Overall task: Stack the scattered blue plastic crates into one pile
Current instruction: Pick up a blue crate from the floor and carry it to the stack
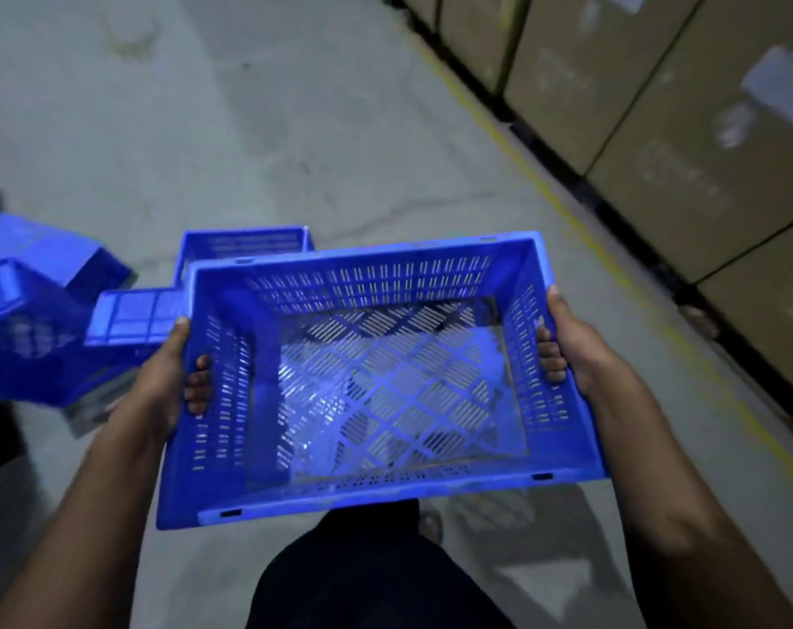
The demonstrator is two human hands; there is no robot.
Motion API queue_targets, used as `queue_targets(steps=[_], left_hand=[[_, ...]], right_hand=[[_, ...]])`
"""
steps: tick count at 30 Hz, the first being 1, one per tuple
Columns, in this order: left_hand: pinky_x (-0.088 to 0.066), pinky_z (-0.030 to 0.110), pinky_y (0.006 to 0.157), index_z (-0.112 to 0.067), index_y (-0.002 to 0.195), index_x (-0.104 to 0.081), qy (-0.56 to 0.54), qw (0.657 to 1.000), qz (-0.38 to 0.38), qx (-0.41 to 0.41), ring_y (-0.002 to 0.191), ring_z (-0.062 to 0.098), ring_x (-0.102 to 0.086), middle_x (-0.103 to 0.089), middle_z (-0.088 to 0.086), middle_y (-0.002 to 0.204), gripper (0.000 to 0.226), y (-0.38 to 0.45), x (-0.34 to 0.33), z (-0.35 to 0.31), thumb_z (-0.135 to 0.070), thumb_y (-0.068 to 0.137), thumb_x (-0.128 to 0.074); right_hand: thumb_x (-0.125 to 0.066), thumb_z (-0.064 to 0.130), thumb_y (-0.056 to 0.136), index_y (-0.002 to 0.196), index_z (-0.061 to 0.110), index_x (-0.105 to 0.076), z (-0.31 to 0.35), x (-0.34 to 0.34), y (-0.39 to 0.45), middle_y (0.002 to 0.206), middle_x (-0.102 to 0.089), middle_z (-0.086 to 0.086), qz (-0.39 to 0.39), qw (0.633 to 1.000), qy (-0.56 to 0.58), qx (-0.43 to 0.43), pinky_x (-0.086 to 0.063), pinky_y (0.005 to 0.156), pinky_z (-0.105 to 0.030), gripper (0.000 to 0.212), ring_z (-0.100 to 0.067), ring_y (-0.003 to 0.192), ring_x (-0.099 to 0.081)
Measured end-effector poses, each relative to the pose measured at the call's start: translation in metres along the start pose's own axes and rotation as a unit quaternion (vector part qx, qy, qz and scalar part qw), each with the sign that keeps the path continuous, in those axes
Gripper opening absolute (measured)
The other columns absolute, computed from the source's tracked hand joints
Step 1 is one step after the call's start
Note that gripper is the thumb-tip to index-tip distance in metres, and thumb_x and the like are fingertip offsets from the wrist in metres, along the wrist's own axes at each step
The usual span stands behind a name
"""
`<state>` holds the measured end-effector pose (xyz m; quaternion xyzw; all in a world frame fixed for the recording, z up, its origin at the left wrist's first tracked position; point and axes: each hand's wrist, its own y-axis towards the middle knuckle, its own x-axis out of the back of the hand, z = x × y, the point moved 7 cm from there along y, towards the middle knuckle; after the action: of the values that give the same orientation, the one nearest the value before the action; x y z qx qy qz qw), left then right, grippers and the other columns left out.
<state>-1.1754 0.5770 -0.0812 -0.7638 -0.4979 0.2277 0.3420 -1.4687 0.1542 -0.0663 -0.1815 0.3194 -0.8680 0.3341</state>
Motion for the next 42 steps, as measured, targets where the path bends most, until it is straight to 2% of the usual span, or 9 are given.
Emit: queue_targets(steps=[5, 7, 15, 22, 23, 28, 35, 40, 42], left_hand=[[-0.022, 0.013, 0.035, -0.019, 0.067, -0.036, 0.037, 0.999, 0.029, -0.009, 0.027, 0.009, -0.02, -0.023, -0.006, 0.041, 0.065, 0.068, -0.088, -0.069, -0.082, 0.083, -0.038], [-0.023, 0.012, 0.034, -0.019, 0.067, -0.035, 0.047, 0.998, 0.046, -0.006, 0.025, 0.008, -0.02, -0.024, -0.006, 0.039, 0.064, 0.102, -0.125, -0.097, -0.081, 0.085, -0.035], [-0.021, 0.012, 0.037, -0.019, 0.067, -0.035, 0.038, 0.998, 0.056, -0.009, 0.025, 0.009, -0.019, -0.023, -0.005, 0.038, 0.061, 0.22, -0.236, -0.241, -0.075, 0.09, -0.033], [-0.022, 0.013, 0.036, -0.019, 0.066, -0.036, 0.017, 1.0, 0.014, -0.01, 0.027, 0.01, -0.018, -0.023, -0.005, 0.04, 0.061, 0.318, -0.269, -0.363, -0.077, 0.088, -0.036], [-0.022, 0.013, 0.035, -0.019, 0.066, -0.036, 0.012, 1.0, 0.01, -0.005, 0.026, 0.01, -0.019, -0.023, -0.005, 0.04, 0.061, 0.336, -0.272, -0.379, -0.076, 0.089, -0.036], [-0.022, 0.013, 0.035, -0.019, 0.067, -0.036, -0.005, 1.0, -0.022, 0.004, 0.027, 0.01, -0.019, -0.024, -0.004, 0.041, 0.061, 0.427, -0.281, -0.459, -0.076, 0.089, -0.033], [-0.019, 0.014, 0.039, -0.019, 0.066, -0.038, -0.066, 0.993, -0.101, -0.009, 0.03, 0.011, -0.019, -0.025, -0.004, 0.043, 0.062, 0.516, -0.259, -0.582, -0.077, 0.088, -0.035], [-0.019, 0.014, 0.04, -0.019, 0.066, -0.039, -0.131, 0.977, -0.165, -0.013, 0.031, 0.011, -0.018, -0.025, -0.004, 0.045, 0.062, 0.568, -0.209, -0.651, -0.076, 0.089, -0.035], [-0.019, 0.014, 0.039, -0.02, 0.066, -0.038, -0.154, 0.971, -0.181, -0.01, 0.031, 0.011, -0.017, -0.025, -0.004, 0.045, 0.061, 0.599, -0.185, -0.675, -0.076, 0.089, -0.034]], right_hand=[[-0.042, 0.085, 0.078, 0.065, 0.022, -0.035, 0.038, 0.06, 0.063, 0.049, -0.022, 0.003, -0.03, 0.999, 0.026, -0.017, -0.015, 0.038, -0.016, 0.065, -0.011, 0.035, -0.016], [-0.041, 0.084, 0.081, 0.065, 0.022, -0.035, 0.059, 0.079, 0.099, 0.049, -0.022, 0.003, -0.041, 0.998, 0.036, -0.022, -0.015, 0.038, -0.016, 0.064, -0.011, 0.035, -0.016], [-0.051, 0.094, 0.048, 0.064, 0.023, -0.035, 0.205, 0.104, 0.239, 0.048, -0.02, 0.003, -0.055, 0.998, 0.033, -0.006, -0.017, 0.038, -0.016, 0.074, -0.012, 0.034, -0.016], [-0.06, 0.098, 0.029, 0.063, 0.023, -0.038, 0.347, 0.079, 0.371, 0.048, -0.022, 0.004, -0.014, 1.0, 0.017, 0.006, -0.019, 0.037, -0.015, 0.086, -0.011, 0.033, -0.018], [-0.06, 0.098, 0.031, 0.063, 0.023, -0.038, 0.367, 0.072, 0.394, 0.048, -0.023, 0.004, -0.011, 1.0, 0.011, 0.007, -0.019, 0.036, -0.015, 0.084, -0.011, 0.033, -0.018], [-0.043, 0.084, 0.081, 0.064, 0.021, -0.04, 0.462, 0.025, 0.53, 0.046, -0.029, 0.003, 0.009, 0.999, -0.035, -0.004, -0.019, 0.037, -0.017, 0.065, -0.012, 0.032, -0.022], [-0.051, 0.084, 0.073, 0.064, 0.018, -0.043, 0.63, -0.077, 0.682, 0.049, -0.031, 0.002, 0.087, 0.993, -0.084, 0.01, -0.019, 0.041, -0.021, 0.067, -0.014, 0.036, -0.022], [-0.054, 0.086, 0.062, 0.066, 0.017, -0.045, 0.744, -0.199, 0.771, 0.047, -0.032, 0.001, 0.145, 0.979, -0.141, 0.021, -0.02, 0.039, -0.019, 0.069, -0.014, 0.033, -0.022], [-0.052, 0.084, 0.069, 0.066, 0.017, -0.045, 0.781, -0.258, 0.807, 0.046, -0.033, 0.001, 0.164, 0.972, -0.164, 0.026, -0.02, 0.037, -0.018, 0.068, -0.013, 0.032, -0.022]])
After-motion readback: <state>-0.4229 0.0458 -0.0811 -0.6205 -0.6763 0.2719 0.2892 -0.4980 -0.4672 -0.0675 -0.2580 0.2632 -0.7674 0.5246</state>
